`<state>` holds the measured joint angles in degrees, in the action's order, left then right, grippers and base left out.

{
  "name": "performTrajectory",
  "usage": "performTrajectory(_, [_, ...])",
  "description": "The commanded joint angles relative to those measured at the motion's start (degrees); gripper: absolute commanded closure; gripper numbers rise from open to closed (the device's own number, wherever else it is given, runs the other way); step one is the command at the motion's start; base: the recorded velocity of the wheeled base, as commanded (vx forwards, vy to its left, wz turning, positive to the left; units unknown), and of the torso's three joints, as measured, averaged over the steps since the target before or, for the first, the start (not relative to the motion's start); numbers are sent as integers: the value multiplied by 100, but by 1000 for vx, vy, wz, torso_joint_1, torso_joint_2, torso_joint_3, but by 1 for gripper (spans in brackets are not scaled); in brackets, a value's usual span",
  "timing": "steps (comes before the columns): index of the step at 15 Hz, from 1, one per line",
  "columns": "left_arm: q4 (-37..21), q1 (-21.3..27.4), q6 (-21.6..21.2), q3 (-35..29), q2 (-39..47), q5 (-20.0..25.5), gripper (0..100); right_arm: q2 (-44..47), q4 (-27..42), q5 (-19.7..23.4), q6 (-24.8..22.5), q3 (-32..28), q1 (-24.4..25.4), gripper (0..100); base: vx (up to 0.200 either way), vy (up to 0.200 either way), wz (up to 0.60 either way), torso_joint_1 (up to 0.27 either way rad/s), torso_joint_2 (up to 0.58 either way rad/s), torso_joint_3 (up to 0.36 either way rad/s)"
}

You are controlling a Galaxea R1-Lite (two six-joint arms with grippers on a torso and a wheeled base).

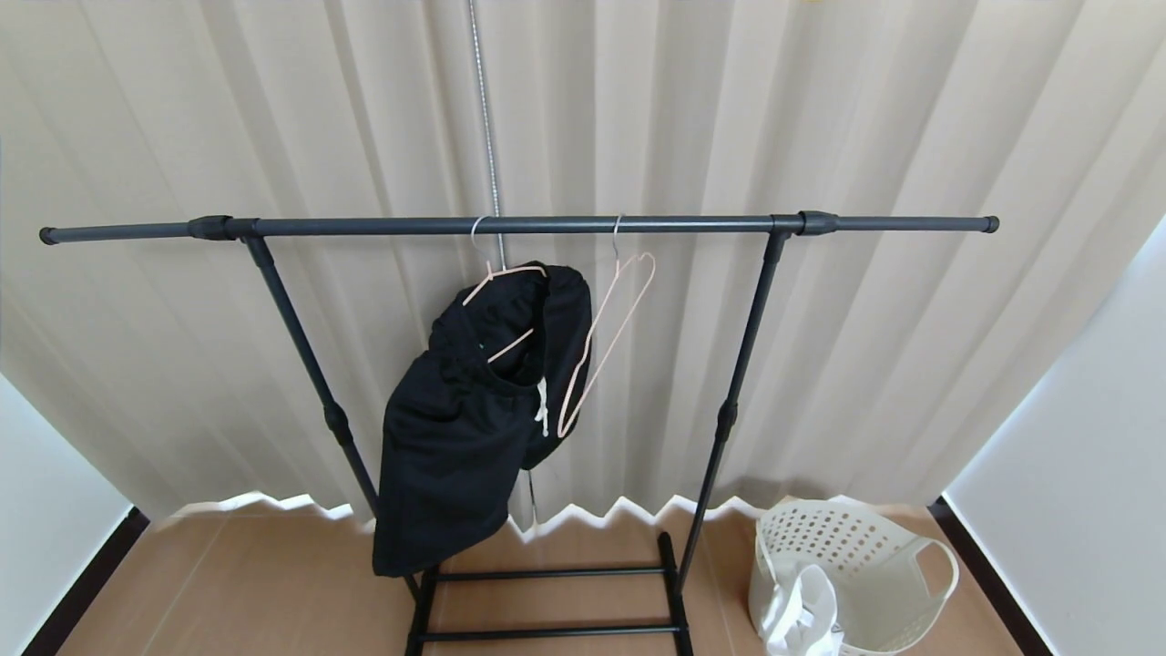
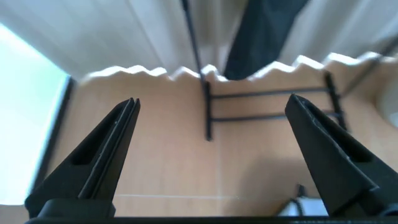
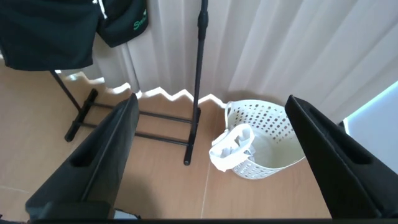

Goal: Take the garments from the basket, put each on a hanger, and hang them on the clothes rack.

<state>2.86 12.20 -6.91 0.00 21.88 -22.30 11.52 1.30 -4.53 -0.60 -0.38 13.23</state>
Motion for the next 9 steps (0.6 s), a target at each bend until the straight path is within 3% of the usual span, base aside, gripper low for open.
performTrajectory(1, [4, -684, -407, 0, -861, 6, 0, -159, 28, -12, -11, -6, -154, 0, 0, 0, 0, 0, 0, 0])
performTrajectory(3, [4, -807, -530, 0, -1494, 24, 0, -414, 37, -4, -55, -6, -514, 0, 0, 0, 0, 0, 0, 0])
performTrajectory(4, [-5, -886, -293, 0, -1740, 111, 0, -598, 1, 14, -55, 3, -734, 0, 0, 0, 0, 0, 0, 0])
performTrajectory(7, [-269, -1053, 384, -35, -1845, 1562, 0, -792, -16, 251, -55, 3, -1121, 0, 0, 0, 0, 0, 0, 0])
performTrajectory(9, [-330, -1071, 375, -62, -1898, 1790, 0, -1108, -7, 550, -46, -6, -1288, 0, 0, 0, 0, 0, 0, 0])
